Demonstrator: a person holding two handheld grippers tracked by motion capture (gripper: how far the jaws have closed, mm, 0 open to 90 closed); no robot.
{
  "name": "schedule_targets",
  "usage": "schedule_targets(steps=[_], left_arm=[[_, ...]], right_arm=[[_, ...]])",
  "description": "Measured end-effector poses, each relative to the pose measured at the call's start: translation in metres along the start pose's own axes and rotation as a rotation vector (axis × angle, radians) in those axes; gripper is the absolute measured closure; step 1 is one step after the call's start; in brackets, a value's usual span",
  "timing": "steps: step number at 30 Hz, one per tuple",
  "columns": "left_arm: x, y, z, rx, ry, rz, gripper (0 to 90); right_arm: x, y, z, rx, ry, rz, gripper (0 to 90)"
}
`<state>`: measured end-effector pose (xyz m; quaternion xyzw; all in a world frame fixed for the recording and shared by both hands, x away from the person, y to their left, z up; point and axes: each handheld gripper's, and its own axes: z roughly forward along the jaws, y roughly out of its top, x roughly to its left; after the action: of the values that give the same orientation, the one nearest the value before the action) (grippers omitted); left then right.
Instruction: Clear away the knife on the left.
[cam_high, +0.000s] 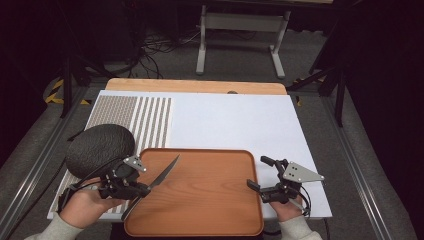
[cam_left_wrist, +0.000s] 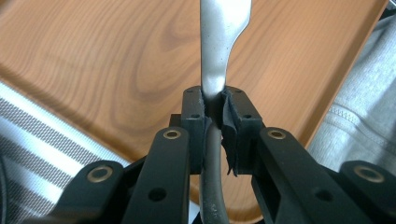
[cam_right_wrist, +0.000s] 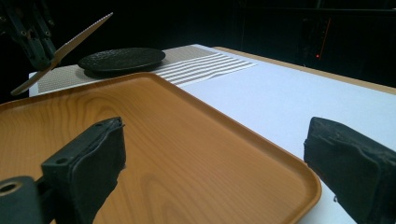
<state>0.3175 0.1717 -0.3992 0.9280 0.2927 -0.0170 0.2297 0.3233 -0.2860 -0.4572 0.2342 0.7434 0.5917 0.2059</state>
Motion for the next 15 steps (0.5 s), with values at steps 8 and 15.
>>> schedule_targets(steps=[8, 15], left_arm=[[-0.003, 0.002, 0.012, 0.001, -0.022, 0.0, 79.9], [-0.004, 0.001, 0.02, 0.025, -0.024, -0.018, 79.9]], right_arm=[[0.0, 0.0, 0.0, 0.0, 0.0, -0.003, 6.1], [0.0, 0.0, 0.0, 0.001, 0.002, -0.003, 6.1]])
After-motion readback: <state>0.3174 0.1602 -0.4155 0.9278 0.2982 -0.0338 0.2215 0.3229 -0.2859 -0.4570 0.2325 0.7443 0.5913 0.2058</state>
